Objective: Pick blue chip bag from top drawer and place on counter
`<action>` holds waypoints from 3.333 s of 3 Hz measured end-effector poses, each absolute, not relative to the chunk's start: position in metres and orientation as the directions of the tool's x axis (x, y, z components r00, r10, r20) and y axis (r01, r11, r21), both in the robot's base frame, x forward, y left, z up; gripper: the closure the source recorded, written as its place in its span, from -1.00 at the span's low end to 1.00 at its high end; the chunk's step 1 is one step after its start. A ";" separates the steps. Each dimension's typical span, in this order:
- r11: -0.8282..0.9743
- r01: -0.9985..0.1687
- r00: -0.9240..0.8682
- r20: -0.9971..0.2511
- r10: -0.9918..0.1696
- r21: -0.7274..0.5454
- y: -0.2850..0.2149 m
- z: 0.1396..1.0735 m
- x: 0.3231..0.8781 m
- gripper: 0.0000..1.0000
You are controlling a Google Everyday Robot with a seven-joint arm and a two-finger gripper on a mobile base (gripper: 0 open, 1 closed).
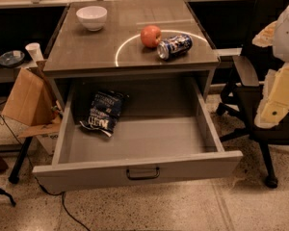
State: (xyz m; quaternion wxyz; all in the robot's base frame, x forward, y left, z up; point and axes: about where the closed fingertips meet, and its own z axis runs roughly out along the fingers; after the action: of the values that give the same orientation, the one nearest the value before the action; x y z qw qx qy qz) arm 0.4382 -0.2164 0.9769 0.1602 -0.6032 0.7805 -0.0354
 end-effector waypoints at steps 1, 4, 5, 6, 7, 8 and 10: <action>0.270 -0.930 -0.221 -0.208 -0.953 -0.249 -0.216 0.977 0.438 -1.00; 0.374 -0.887 -0.230 -0.441 -0.867 -0.272 -0.105 0.994 0.467 -1.00; 0.414 -0.881 -0.260 -0.497 -0.828 -0.230 -0.048 0.978 0.499 -1.00; 0.433 -0.884 -0.281 -0.542 -0.792 -0.175 0.014 0.954 0.533 -1.00; 0.422 -0.899 -0.286 -0.570 -0.770 -0.120 0.076 0.928 0.559 -1.00; 0.420 -0.907 -0.320 -0.582 -0.747 -0.040 0.139 0.887 0.580 -1.00; 0.409 -0.911 -0.303 -0.584 -0.753 -0.054 0.148 0.893 0.579 -1.00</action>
Offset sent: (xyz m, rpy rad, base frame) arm 0.0056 0.0263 0.0207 0.1093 -0.0640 0.0241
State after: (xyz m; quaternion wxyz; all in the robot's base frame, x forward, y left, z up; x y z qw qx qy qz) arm 0.5785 0.1476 0.8926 0.2720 -0.5240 0.7940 0.1452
